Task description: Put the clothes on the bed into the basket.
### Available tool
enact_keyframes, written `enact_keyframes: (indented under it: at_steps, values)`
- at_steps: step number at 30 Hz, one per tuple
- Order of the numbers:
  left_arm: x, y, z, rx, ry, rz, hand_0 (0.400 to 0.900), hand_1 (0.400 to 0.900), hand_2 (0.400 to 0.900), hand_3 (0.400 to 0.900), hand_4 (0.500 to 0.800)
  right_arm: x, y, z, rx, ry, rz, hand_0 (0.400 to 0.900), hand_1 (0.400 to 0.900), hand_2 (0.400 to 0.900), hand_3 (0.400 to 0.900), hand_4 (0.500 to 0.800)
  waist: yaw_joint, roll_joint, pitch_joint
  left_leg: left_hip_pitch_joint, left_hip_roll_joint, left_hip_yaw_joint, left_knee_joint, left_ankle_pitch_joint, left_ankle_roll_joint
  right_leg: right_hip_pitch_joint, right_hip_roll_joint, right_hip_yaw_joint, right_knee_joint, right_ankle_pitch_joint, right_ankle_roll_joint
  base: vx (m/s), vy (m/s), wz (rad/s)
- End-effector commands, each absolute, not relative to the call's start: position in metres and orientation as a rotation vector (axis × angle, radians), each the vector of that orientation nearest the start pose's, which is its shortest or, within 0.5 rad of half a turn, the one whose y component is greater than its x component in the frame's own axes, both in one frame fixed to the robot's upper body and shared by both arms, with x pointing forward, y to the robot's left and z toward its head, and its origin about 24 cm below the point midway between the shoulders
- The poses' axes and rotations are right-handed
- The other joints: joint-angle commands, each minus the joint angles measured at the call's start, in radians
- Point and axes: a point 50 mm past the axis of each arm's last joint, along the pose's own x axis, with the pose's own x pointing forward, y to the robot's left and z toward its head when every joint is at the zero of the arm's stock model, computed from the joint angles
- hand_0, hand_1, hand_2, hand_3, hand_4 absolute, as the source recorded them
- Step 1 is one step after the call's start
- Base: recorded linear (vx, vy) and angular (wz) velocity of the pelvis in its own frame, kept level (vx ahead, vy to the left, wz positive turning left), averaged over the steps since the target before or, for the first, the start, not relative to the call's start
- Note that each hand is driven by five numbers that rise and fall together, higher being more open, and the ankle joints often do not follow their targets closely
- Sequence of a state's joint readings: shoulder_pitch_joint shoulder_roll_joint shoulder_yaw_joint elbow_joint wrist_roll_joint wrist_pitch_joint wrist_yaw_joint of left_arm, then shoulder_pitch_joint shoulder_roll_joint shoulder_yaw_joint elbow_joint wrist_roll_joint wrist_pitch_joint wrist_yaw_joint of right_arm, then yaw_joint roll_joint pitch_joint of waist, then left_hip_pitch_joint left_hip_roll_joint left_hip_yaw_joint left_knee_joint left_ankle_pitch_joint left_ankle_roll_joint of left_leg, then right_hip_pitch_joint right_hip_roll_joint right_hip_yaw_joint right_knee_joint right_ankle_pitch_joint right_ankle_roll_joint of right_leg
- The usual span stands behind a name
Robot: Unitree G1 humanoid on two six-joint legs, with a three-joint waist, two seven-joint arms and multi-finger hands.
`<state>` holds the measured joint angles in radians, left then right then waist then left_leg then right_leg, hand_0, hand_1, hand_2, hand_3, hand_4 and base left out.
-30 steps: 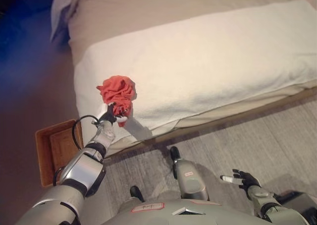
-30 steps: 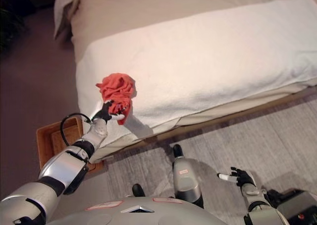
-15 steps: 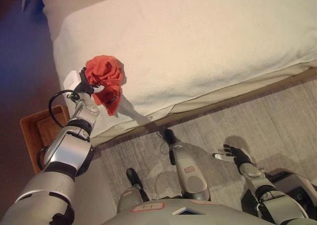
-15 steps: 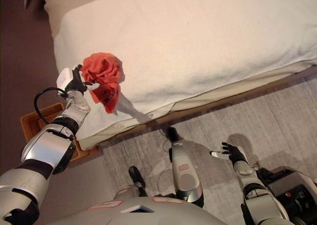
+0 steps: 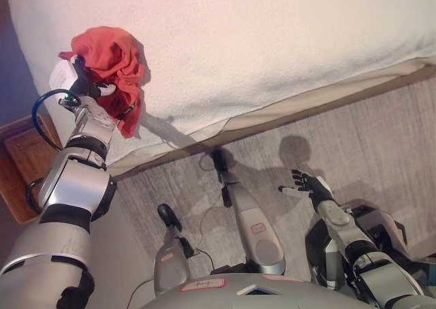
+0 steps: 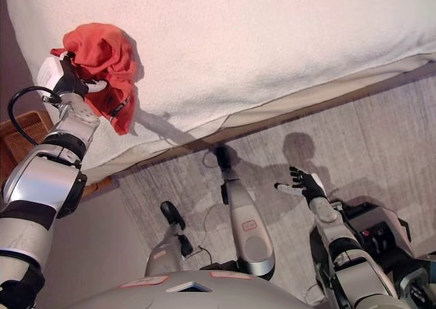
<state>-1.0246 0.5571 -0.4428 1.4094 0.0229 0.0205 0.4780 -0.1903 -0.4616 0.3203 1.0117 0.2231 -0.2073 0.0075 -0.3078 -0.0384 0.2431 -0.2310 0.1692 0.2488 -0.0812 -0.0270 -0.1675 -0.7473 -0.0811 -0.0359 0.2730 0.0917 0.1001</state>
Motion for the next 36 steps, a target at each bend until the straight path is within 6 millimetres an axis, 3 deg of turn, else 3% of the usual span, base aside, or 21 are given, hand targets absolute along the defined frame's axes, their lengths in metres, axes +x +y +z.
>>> enact_keyframes:
  at_steps: [1, 2, 12, 22, 26, 28, 30, 36]
  values:
    - [0.381, 0.322, 0.176, 0.863, 0.104, 0.74, 0.427, 0.427, 0.427, 0.427, 0.516, 0.212, -0.288, -0.076, -0.427, 0.631, -0.054, 0.9, 0.9, 0.9, 0.9, 0.8, -0.016, 0.022, 0.007, 0.149, 0.043, -0.019, -0.006, -0.071, -0.025, -0.159, -0.019, 0.04, -0.078, 0.192, 0.095, -0.01, 0.013, -0.04]
    - [0.381, 0.321, 0.177, 0.873, 0.097, 0.739, 0.4, 0.4, 0.4, 0.4, 0.5, 0.212, -0.287, -0.075, -0.43, 0.625, -0.046, 0.9, 0.9, 0.9, 0.9, 0.8, -0.018, 0.023, 0.007, 0.147, 0.043, -0.018, -0.006, -0.075, -0.026, -0.164, -0.019, 0.04, -0.079, 0.193, 0.095, -0.01, 0.012, -0.04]
    - [0.382, 0.315, 0.169, 0.902, 0.09, 0.715, 0.4, 0.4, 0.4, 0.4, 0.5, 0.21, -0.287, -0.074, -0.437, 0.609, -0.035, 0.9, 0.9, 0.9, 0.9, 0.8, -0.019, 0.037, -0.021, 0.152, 0.044, -0.014, -0.006, -0.088, -0.032, -0.17, -0.03, 0.03, -0.088, 0.199, 0.098, 0.01, 0.003, 0.01]
    - [0.375, 0.304, 0.123, 0.894, 0.165, 0.621, 0.4, 0.4, 0.4, 0.4, 0.5, 0.194, -0.306, -0.081, -0.459, 0.693, -0.102, 0.9, 0.9, 0.9, 0.9, 0.8, -0.002, 0.043, -0.057, 0.276, 0.034, -0.011, -0.006, -0.11, -0.034, -0.056, -0.063, 0.011, -0.085, 0.207, 0.111, 0.07, 0.01, 0.09]
    - [0.361, 0.32, 0.108, 0.93, 0.229, 0.619, 0.4, 0.4, 0.4, 0.4, 0.5, 0.172, -0.317, -0.094, -0.465, 0.813, -0.145, 0.9, 0.9, 0.9, 0.9, 0.8, 0.021, 0.032, -0.072, 0.326, 0.033, -0.02, -0.006, -0.11, -0.033, 0.039, -0.073, -0.005, -0.118, 0.215, 0.112, 0.08, 0.012, 0.23]
    - [0.359, 0.325, 0.109, 0.94, 0.231, 0.626, 0.4, 0.4, 0.4, 0.4, 0.5, 0.168, -0.321, -0.096, -0.469, 0.839, -0.156, 0.9, 0.9, 0.9, 0.9, 0.8, 0.027, 0.03, -0.072, 0.331, 0.033, -0.023, -0.006, -0.107, -0.033, 0.053, -0.076, -0.008, -0.125, 0.216, 0.112, 0.01, 0.008, 0.19]
    - [0.351, 0.344, 0.117, 1.001, 0.235, 0.655, 0.4, 0.4, 0.4, 0.4, 0.5, 0.15, -0.328, -0.102, -0.479, 0.917, -0.185, 0.9, 0.9, 0.9, 0.9, 0.8, 0.046, 0.017, -0.07, 0.342, 0.034, -0.036, -0.006, -0.101, -0.032, 0.092, -0.082, -0.025, -0.14, 0.22, 0.112, -0.02, 0.001, 0.31]
    - [0.342, 0.382, 0.175, 1.209, 0.172, 0.778, 0.4, 0.4, 0.4, 0.4, 0.5, 0.122, -0.337, -0.111, -0.482, 1.033, -0.205, 0.9, 0.9, 0.9, 0.9, 0.8, 0.068, -0.037, -0.047, 0.317, 0.05, -0.079, -0.006, -0.077, -0.037, 0.125, -0.099, -0.066, -0.158, 0.227, 0.119, -0.08, -0.05, 0.31]
